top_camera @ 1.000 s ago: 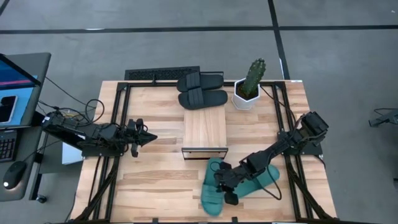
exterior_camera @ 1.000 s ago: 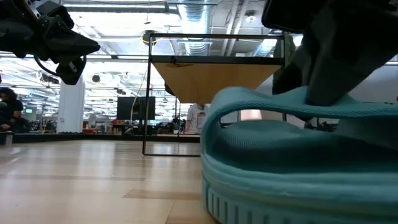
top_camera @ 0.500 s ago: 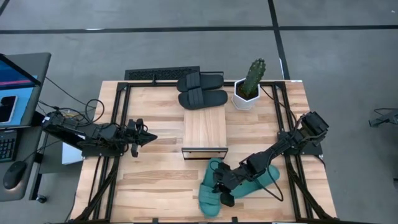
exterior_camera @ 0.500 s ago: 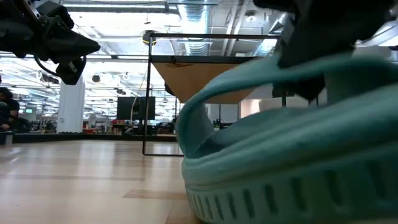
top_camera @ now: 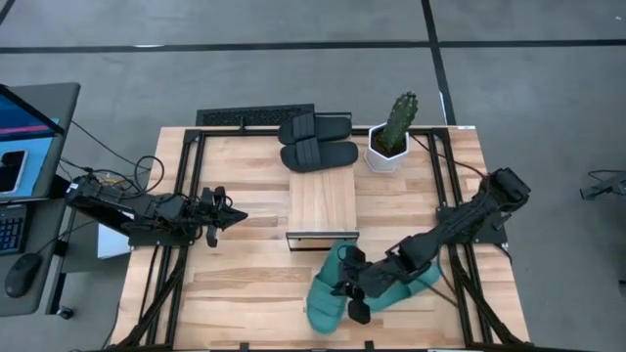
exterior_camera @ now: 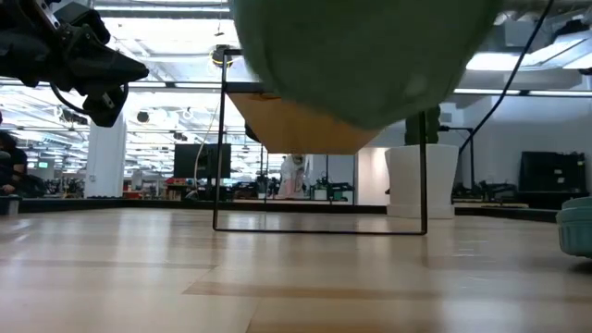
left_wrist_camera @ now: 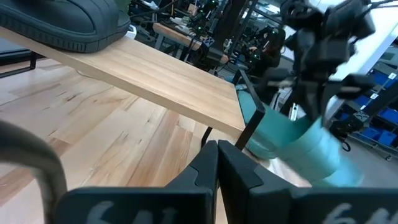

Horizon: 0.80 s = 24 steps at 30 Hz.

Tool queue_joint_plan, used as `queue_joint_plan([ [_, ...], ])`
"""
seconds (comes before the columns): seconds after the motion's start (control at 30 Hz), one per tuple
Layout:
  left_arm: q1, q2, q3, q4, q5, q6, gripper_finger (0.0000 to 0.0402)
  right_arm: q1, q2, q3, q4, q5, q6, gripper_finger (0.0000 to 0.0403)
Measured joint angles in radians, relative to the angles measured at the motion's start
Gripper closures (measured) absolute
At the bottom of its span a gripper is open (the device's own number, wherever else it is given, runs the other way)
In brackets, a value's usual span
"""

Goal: Pick and place slides into the shelf
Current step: Put the left green slipper on the shelf

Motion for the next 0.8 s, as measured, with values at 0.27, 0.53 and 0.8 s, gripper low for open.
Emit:
queue_joint_plan([
  [0.27, 0.0, 0.0, 0.0, -0.003, 0.0, 0.001, 0.0401, 0.02, -0.054, 0.067, -0.001, 0.07, -0.001, 0.0402],
  [0.53, 0.0, 0.0, 0.0, -0.019, 0.0, 0.001, 0.0402, 0.016, -0.063, 0.181, -0.017, 0.144, -0.045, 0.0403],
  [0.8, 0.0, 0.0, 0.0, -0.019, -0.007, 0.001, 0.0402, -0.072, -0.064, 0.267, -0.076, 0.316, -0.098, 0.0403],
])
